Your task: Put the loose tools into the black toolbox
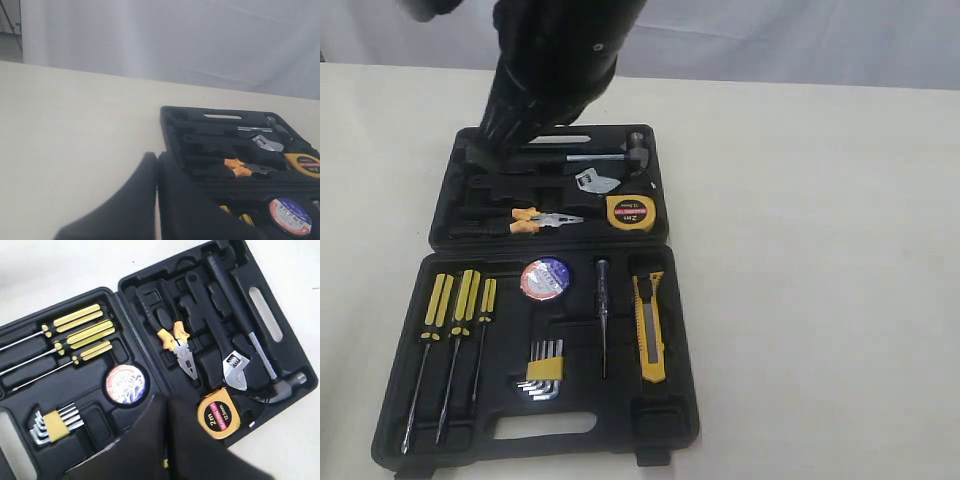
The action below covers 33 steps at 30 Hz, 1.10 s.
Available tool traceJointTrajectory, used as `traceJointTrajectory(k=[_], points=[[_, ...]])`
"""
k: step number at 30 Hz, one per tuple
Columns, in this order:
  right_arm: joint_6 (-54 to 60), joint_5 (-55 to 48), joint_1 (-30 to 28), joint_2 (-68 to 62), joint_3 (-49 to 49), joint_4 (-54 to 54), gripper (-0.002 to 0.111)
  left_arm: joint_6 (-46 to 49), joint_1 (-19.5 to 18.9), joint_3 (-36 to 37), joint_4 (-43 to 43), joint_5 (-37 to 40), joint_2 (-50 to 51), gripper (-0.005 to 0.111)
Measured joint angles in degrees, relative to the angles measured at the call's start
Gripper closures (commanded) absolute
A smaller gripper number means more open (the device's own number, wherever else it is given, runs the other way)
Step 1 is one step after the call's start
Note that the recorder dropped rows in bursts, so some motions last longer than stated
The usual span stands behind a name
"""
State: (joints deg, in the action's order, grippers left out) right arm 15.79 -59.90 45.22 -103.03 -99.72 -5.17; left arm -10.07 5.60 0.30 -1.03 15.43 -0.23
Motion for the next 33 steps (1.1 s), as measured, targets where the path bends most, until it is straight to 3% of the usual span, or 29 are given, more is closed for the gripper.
traceJointTrajectory(k=[7, 13, 17, 24, 26, 29, 30, 33], points=[[-6.2, -4.7, 6.7, 2.4, 0.7, -7.0, 0.109, 0.0, 0.0, 0.0, 0.0, 0.0, 0.0, 0.107], [-8.2, -2.0, 13.0, 4.9, 12.5, -7.9, 0.109, 0.0, 0.0, 0.0, 0.0, 0.0, 0.0, 0.107], [-22.3, 4.4, 23.1, 5.4, 23.1, -16.3, 0.109, 0.0, 0.0, 0.0, 0.0, 0.0, 0.0, 0.107], [-31.9, 7.1, 27.8, 3.1, 29.0, -22.3, 0.107, 0.0, 0.0, 0.0, 0.0, 0.0, 0.0, 0.107], [-30.8, 7.9, 28.3, 2.7, 29.7, -21.2, 0.09, 0.0, 0.0, 0.0, 0.0, 0.0, 0.0, 0.107], [-30.1, 9.5, 28.6, 2.7, 29.8, -18.1, 0.054, 0.0, 0.0, 0.0, 0.0, 0.0, 0.0, 0.107], [-29.9, 10.2, 28.6, 2.7, 29.8, -17.3, 0.05, 0.0, 0.0, 0.0, 0.0, 0.0, 0.0, 0.107], [-29.8, 11.0, 28.6, 2.1, 29.8, -16.7, 0.05, 0.0, 0.0, 0.0, 0.0, 0.0, 0.0, 0.107]])
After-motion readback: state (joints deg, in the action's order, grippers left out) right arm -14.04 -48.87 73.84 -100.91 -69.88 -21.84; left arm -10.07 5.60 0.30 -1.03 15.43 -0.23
